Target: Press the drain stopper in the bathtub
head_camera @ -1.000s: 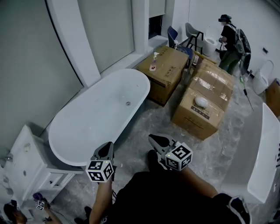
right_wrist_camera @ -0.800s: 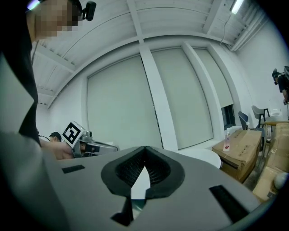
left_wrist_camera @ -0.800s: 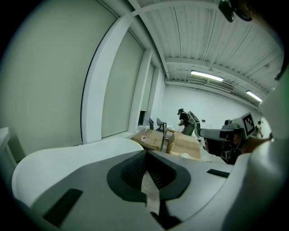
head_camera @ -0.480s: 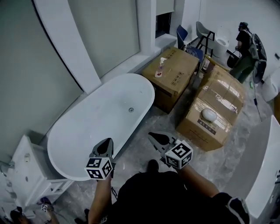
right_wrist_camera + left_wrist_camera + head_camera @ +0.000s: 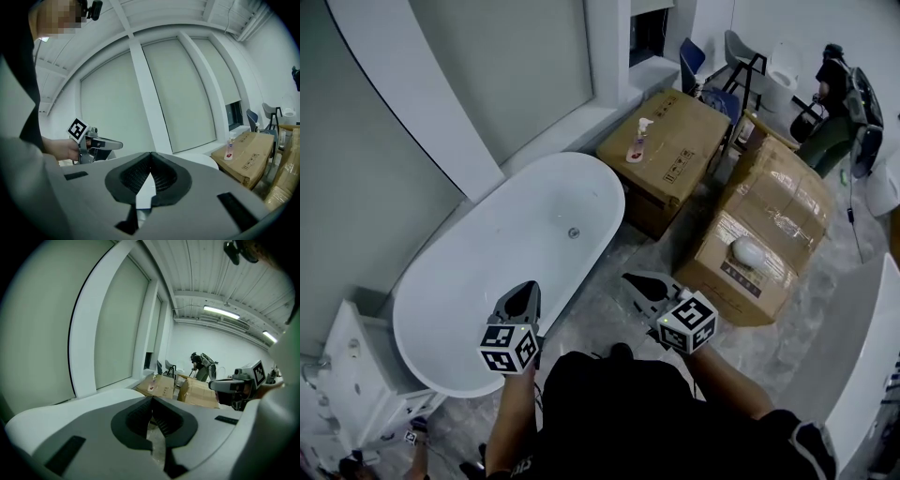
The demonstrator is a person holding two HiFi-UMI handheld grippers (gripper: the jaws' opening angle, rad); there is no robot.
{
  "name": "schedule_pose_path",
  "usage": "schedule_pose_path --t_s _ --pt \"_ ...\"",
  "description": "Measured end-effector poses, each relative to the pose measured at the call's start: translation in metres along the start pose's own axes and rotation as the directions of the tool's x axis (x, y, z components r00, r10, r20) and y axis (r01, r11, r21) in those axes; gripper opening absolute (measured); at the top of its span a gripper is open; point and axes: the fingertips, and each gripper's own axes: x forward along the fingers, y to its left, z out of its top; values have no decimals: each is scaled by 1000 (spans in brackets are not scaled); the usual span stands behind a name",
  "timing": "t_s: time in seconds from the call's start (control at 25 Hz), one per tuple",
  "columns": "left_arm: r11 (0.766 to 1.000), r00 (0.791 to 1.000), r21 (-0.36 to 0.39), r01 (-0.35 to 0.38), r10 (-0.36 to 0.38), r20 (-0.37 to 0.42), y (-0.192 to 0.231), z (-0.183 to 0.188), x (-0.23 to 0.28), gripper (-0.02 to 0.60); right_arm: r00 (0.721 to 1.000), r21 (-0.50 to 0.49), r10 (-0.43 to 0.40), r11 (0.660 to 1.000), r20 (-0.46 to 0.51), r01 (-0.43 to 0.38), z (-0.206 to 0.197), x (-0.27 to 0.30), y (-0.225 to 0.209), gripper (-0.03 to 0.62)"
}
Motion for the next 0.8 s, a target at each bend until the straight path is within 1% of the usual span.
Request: schedule_pose_path --t_s 0.16,0.32,0.52,0.6,0.72,0.8 --pt "1000 1000 -12 17 -17 -16 9 0 25 15 1000 2 -8 1000 -11 8 3 16 -17 14" --pt "999 999 -22 40 -40 -6 23 8 51 15 999 11 -14 1000 -46 15 -1 37 -29 14" --pt "998 998 -26 57 -57 12 60 28 83 15 996 -13 -66 998 -59 65 19 72 -52 14" --pt "999 998 -6 51 -51 28 80 43 96 15 995 -23 -77 997 -60 75 31 92 -59 14" --pt "998 998 50 27 -30 57 109 63 108 15 997 -56 -48 997 -67 44 47 127 -56 14" --pt "998 997 55 12 -16 69 130 71 115 15 996 -65 -36 997 -78 31 52 151 -56 14"
